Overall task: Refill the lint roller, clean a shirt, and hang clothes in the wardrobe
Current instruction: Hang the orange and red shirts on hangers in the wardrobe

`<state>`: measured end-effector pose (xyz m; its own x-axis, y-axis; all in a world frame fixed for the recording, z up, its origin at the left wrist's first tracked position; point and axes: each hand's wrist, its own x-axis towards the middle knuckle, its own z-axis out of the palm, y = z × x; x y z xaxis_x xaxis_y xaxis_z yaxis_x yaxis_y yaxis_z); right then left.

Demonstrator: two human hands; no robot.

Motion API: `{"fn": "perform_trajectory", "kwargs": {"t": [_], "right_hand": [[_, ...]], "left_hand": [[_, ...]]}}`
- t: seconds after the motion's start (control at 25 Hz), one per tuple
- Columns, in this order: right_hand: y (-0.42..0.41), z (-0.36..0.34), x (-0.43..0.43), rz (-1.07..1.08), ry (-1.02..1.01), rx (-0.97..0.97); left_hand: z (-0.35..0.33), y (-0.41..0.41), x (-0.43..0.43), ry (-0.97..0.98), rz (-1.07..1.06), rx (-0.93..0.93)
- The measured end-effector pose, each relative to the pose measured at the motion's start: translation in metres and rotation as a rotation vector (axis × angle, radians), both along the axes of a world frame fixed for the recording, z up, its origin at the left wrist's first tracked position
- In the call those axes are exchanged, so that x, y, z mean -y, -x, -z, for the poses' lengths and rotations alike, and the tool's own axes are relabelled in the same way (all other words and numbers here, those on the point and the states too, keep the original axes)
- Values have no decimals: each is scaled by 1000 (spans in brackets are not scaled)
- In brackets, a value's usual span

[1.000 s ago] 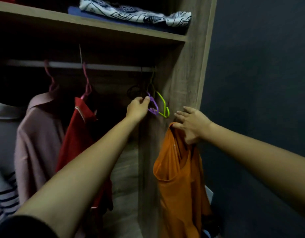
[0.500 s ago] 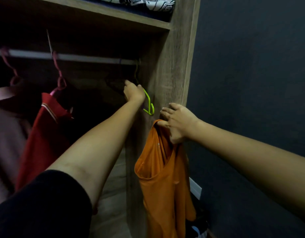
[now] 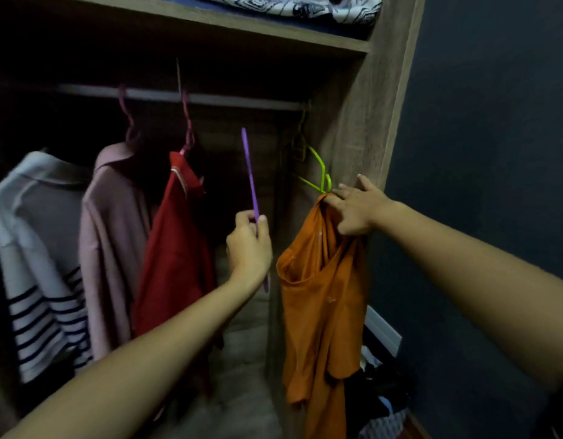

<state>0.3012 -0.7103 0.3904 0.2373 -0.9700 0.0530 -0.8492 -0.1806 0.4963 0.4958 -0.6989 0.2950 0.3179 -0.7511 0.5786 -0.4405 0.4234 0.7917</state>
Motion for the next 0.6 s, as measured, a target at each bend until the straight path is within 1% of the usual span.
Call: {"fn": "perform_trajectory", "kwargs": {"t": [0.08, 0.24, 0.36, 0.44, 0.52, 0.6], "right_hand": [[-14, 0, -6, 27, -43, 147], [-43, 7, -21, 48, -56, 312], [-58, 8, -27, 79, -58, 396], [-68, 5, -35, 98, -60, 473], [-77, 4, -43, 90, -26, 560], [-86, 2, -50, 68, -23, 675]], "left_hand": [[16, -42, -29, -2, -2, 100], [30, -120, -70, 4, -87, 202], [34, -162, -98, 109, -118, 340], [34, -192, -117, 202, -64, 398], [36, -221, -128, 229, 34, 426], [37, -241, -133, 238, 119, 525]]}}
